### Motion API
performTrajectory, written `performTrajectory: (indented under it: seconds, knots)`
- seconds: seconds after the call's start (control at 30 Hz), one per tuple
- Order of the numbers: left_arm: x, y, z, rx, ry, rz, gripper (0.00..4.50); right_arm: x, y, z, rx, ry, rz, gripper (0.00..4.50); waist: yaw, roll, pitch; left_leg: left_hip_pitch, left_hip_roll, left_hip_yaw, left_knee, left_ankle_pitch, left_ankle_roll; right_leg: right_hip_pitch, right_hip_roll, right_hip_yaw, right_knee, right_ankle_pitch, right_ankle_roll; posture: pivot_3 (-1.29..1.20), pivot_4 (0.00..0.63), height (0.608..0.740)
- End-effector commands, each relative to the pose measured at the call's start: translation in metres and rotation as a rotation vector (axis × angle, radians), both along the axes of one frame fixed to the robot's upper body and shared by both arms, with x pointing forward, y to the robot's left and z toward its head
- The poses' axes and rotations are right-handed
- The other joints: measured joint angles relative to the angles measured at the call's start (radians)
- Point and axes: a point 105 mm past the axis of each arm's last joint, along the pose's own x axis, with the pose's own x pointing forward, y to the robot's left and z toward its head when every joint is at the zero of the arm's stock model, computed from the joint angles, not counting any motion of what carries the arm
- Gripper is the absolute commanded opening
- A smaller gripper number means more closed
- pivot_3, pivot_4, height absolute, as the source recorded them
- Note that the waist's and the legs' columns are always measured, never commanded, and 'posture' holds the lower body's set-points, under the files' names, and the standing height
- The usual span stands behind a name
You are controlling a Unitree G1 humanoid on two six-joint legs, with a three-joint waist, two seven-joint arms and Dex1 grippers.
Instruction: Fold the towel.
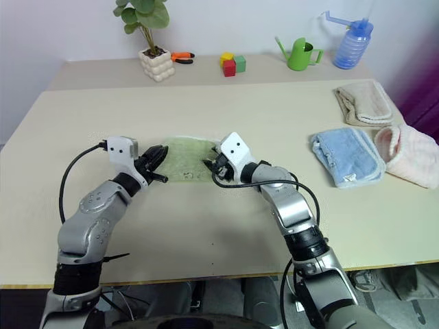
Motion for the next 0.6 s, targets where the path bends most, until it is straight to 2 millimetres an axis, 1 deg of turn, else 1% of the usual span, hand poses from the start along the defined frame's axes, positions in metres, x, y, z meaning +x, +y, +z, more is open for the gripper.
performTrajectory:
  seconds: [0.03,0.1,0.17,0.27,0.4,0.6]
  knots:
    - [0.0,0.024,0.002,-0.148,0.081,0.066,2.43,-0.023,0.005,0.019,-0.075,-0.154,0.141,3.59,-0.001,0.0,0.0,0.0,0.0,0.0,0.0,0.0,0.0,0.0,0.0,0.0,0.0,0.0,0.0,0.0,0.15,0.73]
    - [0.002,0.028,-0.005,-0.237,0.133,0.102,3.42,-0.025,0.004,0.017,-0.124,-0.198,0.159,3.66,-0.001,0.0,0.0,0.001,0.0,0.0,0.0,0.0,0.0,0.001,0.0,0.0,0.0,0.0,0.0,0.0,0.15,0.73]
    - [0.003,0.033,-0.008,-0.295,0.159,0.134,4.45,-0.025,0.003,0.017,-0.137,-0.217,0.159,3.66,0.0,-0.001,0.0,0.002,0.0,0.0,0.0,0.0,0.0,0.002,0.0,0.0,0.0,0.0,0.0,0.0,0.15,0.73]
    - [0.004,0.029,-0.01,-0.353,0.191,0.114,4.45,-0.023,0.001,0.018,-0.136,-0.23,0.14,3.66,0.0,-0.002,0.001,0.001,0.0,0.0,0.001,0.0,0.0,0.002,0.0,0.0,0.0,0.0,0.0,0.0,0.15,0.73]
    - [0.003,0.005,-0.011,-0.4,0.236,-0.009,4.45,-0.023,0.002,0.016,-0.133,-0.232,0.132,3.66,0.003,-0.002,0.001,0.001,0.0,0.0,0.001,0.0,-0.001,0.002,0.0,0.0,0.0,0.0,0.0,0.0,0.15,0.73]
    - [-0.004,-0.036,-0.021,-0.403,0.337,-0.173,4.45,-0.021,0.003,0.016,-0.147,-0.251,0.126,3.66,0.002,-0.002,0.001,0.001,-0.001,0.0,0.001,0.0,-0.001,0.002,-0.001,0.0,0.0,0.0,0.0,0.0,0.15,0.73]
